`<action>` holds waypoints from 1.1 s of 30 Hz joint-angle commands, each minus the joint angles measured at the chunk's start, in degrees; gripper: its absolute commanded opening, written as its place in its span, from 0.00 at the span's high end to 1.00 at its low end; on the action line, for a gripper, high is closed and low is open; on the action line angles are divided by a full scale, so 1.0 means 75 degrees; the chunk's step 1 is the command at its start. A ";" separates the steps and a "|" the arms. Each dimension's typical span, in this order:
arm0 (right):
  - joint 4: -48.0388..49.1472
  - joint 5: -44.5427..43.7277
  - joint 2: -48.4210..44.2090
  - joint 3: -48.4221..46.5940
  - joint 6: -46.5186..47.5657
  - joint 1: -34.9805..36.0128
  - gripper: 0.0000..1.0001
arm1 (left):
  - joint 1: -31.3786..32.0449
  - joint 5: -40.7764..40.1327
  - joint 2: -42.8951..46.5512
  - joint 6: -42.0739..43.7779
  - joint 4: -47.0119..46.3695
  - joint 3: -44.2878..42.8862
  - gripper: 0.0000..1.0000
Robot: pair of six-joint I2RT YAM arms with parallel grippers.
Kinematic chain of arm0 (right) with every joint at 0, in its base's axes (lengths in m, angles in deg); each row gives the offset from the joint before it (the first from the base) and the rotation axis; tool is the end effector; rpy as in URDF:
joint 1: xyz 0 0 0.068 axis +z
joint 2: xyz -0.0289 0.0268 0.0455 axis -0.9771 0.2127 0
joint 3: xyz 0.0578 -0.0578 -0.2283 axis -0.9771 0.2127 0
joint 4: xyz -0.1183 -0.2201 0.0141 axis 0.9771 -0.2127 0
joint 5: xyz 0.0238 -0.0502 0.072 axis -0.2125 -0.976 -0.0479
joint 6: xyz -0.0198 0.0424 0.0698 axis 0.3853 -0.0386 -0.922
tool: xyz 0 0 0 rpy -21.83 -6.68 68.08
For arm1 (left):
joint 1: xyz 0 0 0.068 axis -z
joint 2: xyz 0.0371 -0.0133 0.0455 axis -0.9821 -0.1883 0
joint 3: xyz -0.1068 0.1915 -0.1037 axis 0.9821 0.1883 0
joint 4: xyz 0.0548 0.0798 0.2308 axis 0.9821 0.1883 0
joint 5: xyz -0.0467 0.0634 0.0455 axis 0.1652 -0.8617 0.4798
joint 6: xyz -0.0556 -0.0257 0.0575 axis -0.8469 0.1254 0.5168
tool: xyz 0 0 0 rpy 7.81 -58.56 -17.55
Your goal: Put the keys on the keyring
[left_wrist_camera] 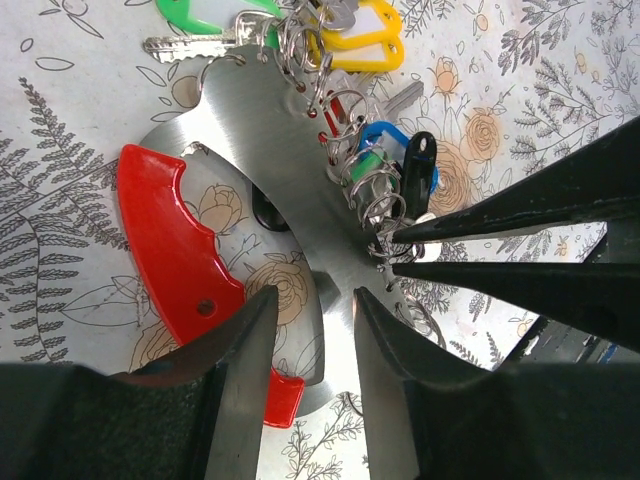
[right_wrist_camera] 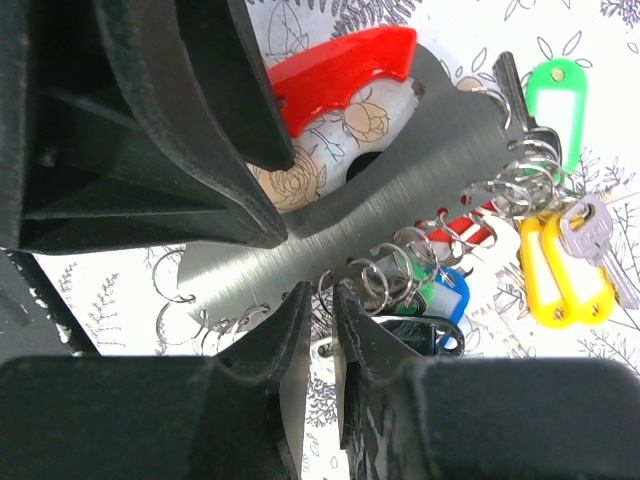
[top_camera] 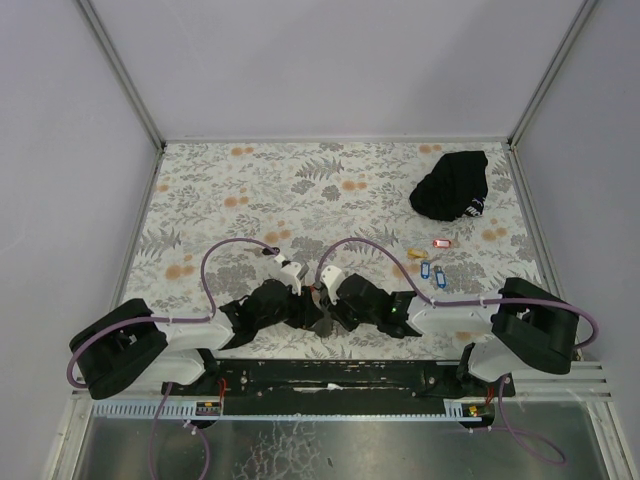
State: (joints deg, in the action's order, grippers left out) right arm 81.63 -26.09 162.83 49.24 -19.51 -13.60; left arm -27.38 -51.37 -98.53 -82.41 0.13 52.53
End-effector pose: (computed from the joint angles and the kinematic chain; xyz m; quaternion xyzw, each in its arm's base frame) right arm 0.1382 0.2749 0.1150 -0.4024 0.8020 0.2410 0.3698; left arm 0.1485 -0.1936 0.0864 0.1667 0.8606 -0.3332 0.3471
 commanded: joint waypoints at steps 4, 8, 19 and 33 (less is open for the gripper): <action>-0.0715 -0.0655 -0.0222 -0.0231 0.0068 -0.0022 0.80 | 0.0056 -0.0071 -0.0034 0.0041 -0.0211 0.0162 0.64; -0.0815 -0.0785 -0.0269 -0.0177 0.0056 -0.0122 0.80 | 0.0049 -0.0106 -0.0050 0.0059 -0.0194 0.0162 0.64; -0.0721 -0.0684 -0.0638 -0.0076 0.0059 -0.0527 0.87 | 0.0054 -0.0216 -0.0063 0.0111 -0.0112 0.0130 0.64; -0.0815 -0.0790 -0.1678 0.0328 0.0031 -0.1043 0.55 | 0.0020 -0.0749 0.1404 0.0222 0.0875 -0.0108 0.53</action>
State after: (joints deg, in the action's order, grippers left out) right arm 75.29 -30.31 154.83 50.48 -18.74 -18.26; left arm -27.38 -52.76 -94.18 -82.28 2.28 52.83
